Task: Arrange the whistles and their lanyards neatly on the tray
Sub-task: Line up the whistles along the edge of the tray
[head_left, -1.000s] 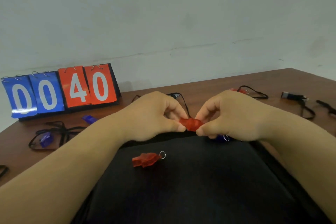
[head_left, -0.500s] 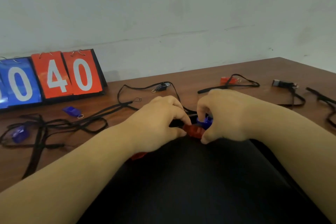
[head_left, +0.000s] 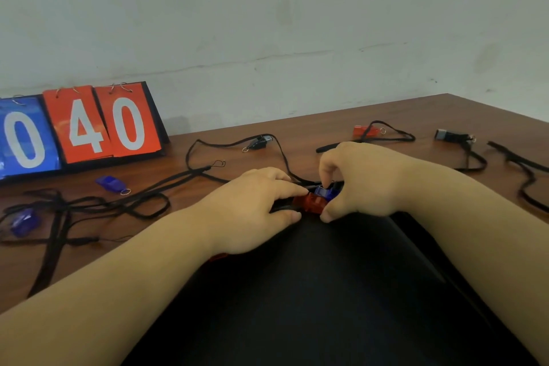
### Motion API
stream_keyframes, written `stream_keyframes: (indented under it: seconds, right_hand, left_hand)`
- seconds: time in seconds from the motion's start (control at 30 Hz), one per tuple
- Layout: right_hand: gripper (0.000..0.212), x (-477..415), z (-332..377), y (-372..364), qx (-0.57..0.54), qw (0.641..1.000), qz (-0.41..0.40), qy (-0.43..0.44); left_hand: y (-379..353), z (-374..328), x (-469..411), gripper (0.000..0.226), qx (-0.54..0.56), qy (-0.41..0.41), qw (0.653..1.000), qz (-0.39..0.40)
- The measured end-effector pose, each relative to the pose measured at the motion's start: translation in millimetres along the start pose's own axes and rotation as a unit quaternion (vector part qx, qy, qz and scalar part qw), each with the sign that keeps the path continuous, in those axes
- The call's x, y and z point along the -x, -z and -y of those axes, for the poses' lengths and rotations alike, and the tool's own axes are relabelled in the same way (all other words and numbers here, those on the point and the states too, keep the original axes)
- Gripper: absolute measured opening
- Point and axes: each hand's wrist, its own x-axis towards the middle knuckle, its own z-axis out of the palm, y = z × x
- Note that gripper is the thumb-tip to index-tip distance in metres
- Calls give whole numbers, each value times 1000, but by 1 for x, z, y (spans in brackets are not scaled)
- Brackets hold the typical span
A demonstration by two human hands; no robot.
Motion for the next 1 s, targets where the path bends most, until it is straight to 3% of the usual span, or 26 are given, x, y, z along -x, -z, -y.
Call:
stream_keyframes:
  seconds: [0.33, 0.5, 0.67, 0.77, 0.9, 1.0]
  right_hand:
    - [48, -1, -2, 0, -14, 1000, -19, 18]
    - [43, 10, 12, -2, -89, 985, -89, 120]
    - [29, 21, 32, -9, -115, 962, -101, 228]
    - [37, 22, 43, -21, -90, 957, -77, 263]
    - [46, 20, 56, -35, -54, 956, -64, 282]
    - [39, 17, 59, -41, -55, 957, -46, 282]
  left_hand:
    - [5, 1, 3, 56, 11, 0, 1000, -25]
    - [56, -7, 30, 53, 0, 68, 996, -60]
    - [79, -1, 75, 52, -36, 183, 979, 76]
    - [64, 7, 89, 47, -32, 227, 960, 159]
    - [45, 20, 88, 18, 18, 213, 971, 102]
    - [31, 23, 85, 8, 89, 180, 979, 42]
